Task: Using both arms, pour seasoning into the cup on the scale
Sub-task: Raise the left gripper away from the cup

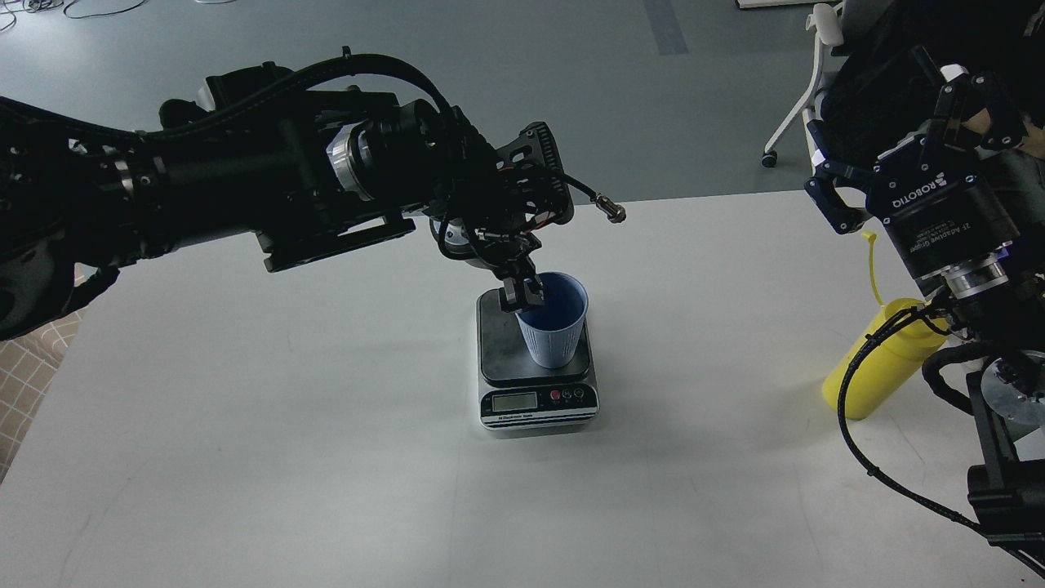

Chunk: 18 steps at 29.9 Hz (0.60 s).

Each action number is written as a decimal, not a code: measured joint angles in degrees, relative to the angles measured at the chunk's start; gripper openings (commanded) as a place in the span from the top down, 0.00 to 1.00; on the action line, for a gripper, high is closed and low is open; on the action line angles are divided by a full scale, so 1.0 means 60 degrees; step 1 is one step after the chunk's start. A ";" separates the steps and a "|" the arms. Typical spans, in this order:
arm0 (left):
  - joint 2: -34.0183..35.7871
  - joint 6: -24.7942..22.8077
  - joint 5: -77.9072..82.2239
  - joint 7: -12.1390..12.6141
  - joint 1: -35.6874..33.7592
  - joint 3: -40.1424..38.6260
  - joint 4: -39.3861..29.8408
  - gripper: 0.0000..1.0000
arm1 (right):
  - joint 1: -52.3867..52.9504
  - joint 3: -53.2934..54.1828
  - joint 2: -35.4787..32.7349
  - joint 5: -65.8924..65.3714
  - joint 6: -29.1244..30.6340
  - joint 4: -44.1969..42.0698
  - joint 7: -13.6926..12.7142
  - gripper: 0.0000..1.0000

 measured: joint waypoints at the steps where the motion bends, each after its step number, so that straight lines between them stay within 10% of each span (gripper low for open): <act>1: 0.0012 0.0000 -0.0007 0.0000 -0.0025 0.0000 0.0003 0.37 | -0.0006 0.0000 0.0001 0.0000 0.0000 0.0001 0.0000 0.00; 10: 0.0233 0.0000 -0.1134 0.0000 -0.0703 -0.0665 0.0380 0.19 | -0.0013 -0.0001 0.0030 0.0000 0.0000 0.0000 0.0000 0.00; 18: 0.0229 0.0000 -0.5573 0.0002 -0.1048 -0.2767 0.3153 0.02 | 0.0013 -0.0001 0.0014 -0.0042 0.0000 -0.0096 0.0000 0.00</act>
